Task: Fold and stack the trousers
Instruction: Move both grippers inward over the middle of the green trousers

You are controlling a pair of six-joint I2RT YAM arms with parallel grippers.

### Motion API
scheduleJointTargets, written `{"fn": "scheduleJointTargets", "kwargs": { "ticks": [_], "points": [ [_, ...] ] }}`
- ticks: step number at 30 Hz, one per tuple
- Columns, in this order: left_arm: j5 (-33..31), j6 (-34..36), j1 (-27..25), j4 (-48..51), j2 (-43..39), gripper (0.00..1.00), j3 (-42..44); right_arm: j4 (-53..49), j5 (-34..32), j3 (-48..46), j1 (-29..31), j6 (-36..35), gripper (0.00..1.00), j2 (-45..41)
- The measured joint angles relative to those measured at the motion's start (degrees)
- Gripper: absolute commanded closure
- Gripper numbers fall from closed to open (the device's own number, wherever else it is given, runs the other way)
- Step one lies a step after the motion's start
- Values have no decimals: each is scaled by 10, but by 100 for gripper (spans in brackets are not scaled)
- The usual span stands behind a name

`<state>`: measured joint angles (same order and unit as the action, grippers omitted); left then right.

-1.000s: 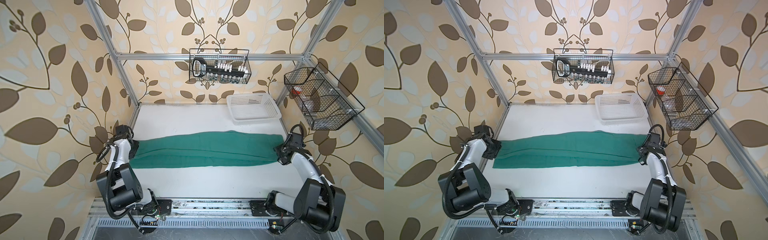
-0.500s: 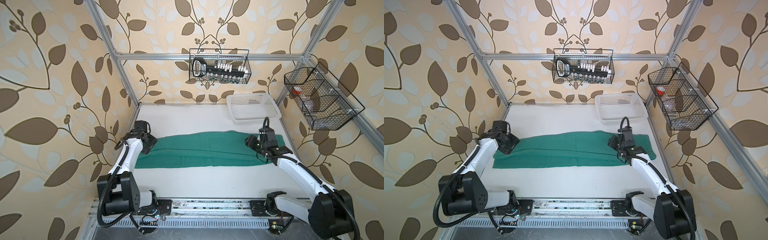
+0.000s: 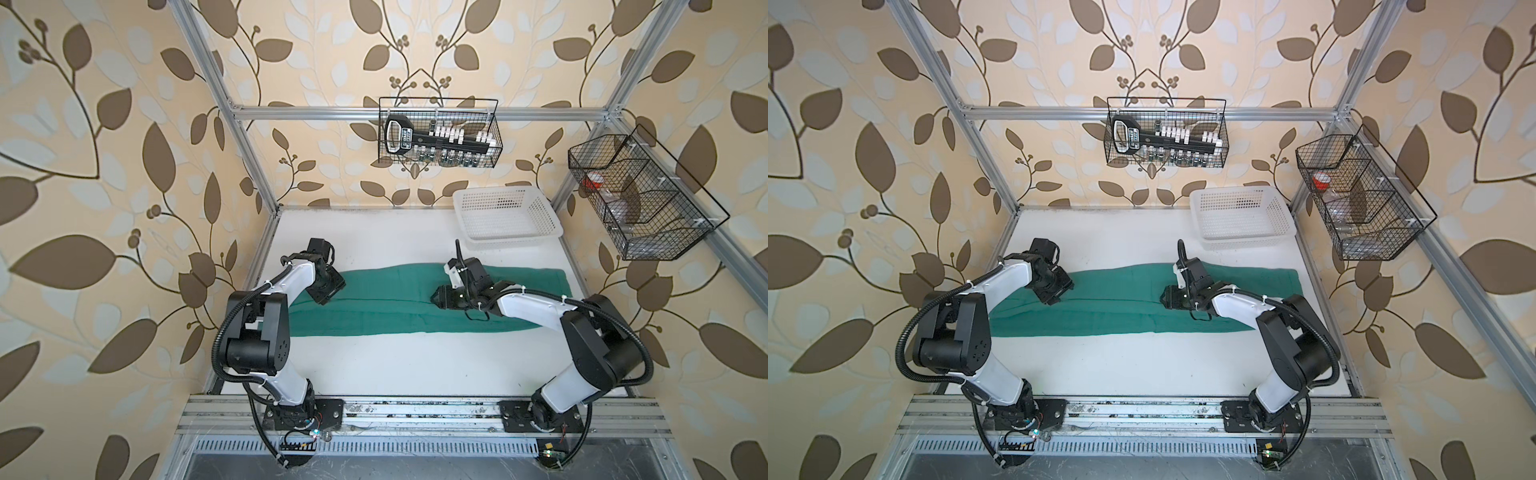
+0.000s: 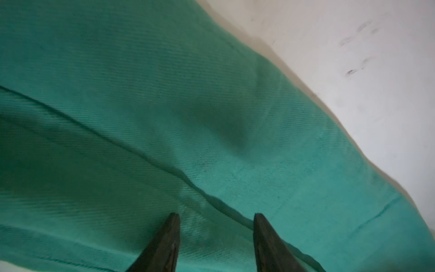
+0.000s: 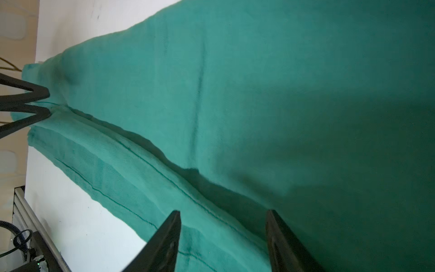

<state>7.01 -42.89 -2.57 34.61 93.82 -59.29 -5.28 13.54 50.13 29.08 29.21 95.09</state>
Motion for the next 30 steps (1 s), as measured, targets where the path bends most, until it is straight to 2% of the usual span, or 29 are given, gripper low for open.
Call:
{"fn": "scheduleJointTargets", "kwargs": {
  "ticks": [4, 12, 20, 25, 30],
  "points": [
    [6, 12, -1, 1, 4, 49, 0, 4, 29, 30, 11, -22, 43, 34],
    [8, 27, -5, 10, -1, 49, 3, -8, 71, 33, 37, -61, 42, 61],
    [16, 38, -5, 29, -58, 49, 43, -22, 98, 31, 62, -92, 42, 61],
    [15, 40, -8, 39, -85, 50, 73, -24, 108, 9, 78, -100, 43, 42],
    [14, 40, -9, 54, -112, 50, 104, -49, 116, -11, 91, -103, 41, -13]
  ]
}}
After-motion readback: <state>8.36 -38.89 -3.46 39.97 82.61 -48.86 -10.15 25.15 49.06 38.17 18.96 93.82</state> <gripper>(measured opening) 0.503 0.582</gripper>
